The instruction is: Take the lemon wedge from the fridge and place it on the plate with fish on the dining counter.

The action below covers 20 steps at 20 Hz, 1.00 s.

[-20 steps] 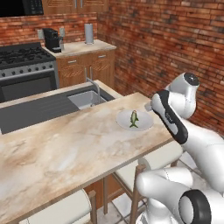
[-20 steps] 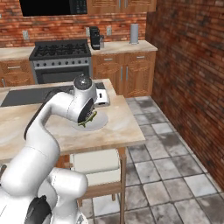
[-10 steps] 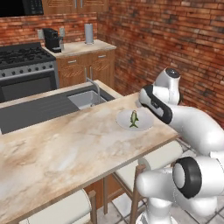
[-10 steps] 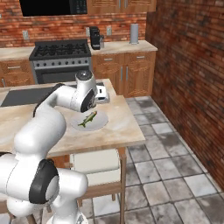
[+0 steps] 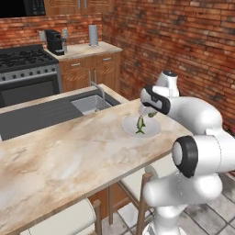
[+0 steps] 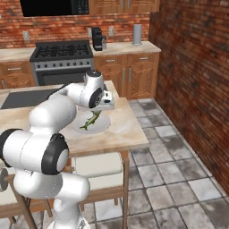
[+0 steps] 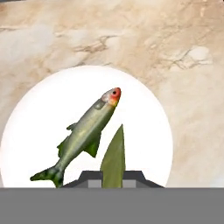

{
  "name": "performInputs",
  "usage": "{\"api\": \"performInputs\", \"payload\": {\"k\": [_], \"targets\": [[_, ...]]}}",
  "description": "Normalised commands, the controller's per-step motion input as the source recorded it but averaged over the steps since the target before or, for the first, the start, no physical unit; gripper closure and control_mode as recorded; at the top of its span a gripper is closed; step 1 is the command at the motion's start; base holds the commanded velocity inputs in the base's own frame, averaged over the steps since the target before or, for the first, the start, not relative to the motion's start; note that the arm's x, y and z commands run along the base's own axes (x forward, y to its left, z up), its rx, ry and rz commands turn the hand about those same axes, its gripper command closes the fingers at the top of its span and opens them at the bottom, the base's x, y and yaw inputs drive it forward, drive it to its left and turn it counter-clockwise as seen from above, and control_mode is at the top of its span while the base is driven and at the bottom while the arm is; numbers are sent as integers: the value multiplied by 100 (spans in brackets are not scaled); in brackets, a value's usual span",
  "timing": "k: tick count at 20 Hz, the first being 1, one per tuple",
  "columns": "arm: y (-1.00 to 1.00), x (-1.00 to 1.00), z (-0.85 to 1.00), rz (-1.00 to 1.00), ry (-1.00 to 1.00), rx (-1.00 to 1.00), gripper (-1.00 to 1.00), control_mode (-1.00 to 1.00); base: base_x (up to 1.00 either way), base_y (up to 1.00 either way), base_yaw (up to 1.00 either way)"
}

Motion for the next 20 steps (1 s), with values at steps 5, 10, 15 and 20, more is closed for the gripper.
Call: {"api": "performInputs", "payload": {"k": [5,10,15,20], "targets": [[0,10,-49,0,17,0,100,-100,0,0,0],[0,0,-36,0,11,0,100,-100,0,0,0],[0,0,-16,0,4,0,100,-100,0,0,0],[3,0,-7,0,0,0,100,-100,0,0,0]]}}
